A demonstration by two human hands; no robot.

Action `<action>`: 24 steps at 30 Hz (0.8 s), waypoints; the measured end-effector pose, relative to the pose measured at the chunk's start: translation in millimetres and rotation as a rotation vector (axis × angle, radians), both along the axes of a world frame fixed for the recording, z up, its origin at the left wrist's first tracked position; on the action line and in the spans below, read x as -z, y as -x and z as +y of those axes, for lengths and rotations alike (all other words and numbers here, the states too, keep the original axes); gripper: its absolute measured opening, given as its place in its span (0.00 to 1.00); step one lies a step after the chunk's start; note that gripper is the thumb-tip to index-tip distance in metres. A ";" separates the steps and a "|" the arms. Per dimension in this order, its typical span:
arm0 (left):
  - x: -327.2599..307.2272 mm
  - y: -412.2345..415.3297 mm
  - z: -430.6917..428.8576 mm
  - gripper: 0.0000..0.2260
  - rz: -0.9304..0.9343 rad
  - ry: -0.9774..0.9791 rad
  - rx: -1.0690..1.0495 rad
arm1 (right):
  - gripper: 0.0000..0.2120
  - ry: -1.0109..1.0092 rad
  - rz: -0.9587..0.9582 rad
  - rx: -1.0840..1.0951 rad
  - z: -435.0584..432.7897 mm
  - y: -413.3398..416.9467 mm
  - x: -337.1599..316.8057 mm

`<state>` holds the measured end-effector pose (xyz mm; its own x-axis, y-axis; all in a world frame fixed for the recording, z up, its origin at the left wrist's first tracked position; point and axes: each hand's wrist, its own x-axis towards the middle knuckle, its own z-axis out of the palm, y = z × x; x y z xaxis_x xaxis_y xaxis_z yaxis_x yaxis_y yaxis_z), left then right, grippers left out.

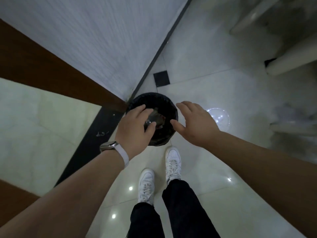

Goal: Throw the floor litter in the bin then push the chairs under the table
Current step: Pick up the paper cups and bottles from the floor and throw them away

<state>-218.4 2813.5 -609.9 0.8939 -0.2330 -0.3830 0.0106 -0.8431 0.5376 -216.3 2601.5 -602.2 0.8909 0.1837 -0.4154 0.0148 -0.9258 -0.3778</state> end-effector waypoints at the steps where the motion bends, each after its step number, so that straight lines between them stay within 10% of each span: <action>1: -18.3 -0.6 -1.5 0.20 -0.025 -0.010 0.039 | 0.28 0.011 -0.025 -0.005 0.9 3.5 -22.3; 24: -401.5 121.8 -124.4 0.19 -0.727 0.234 0.800 | 0.26 0.463 -0.418 0.443 -86.8 277.9 -435.1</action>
<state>-340.2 2689.1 -208.5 0.4465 -0.8425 0.3014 -0.8755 -0.3418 0.3417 -494.3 2514.7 -167.2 0.9407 -0.3384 0.0249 -0.3386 -0.9409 0.0053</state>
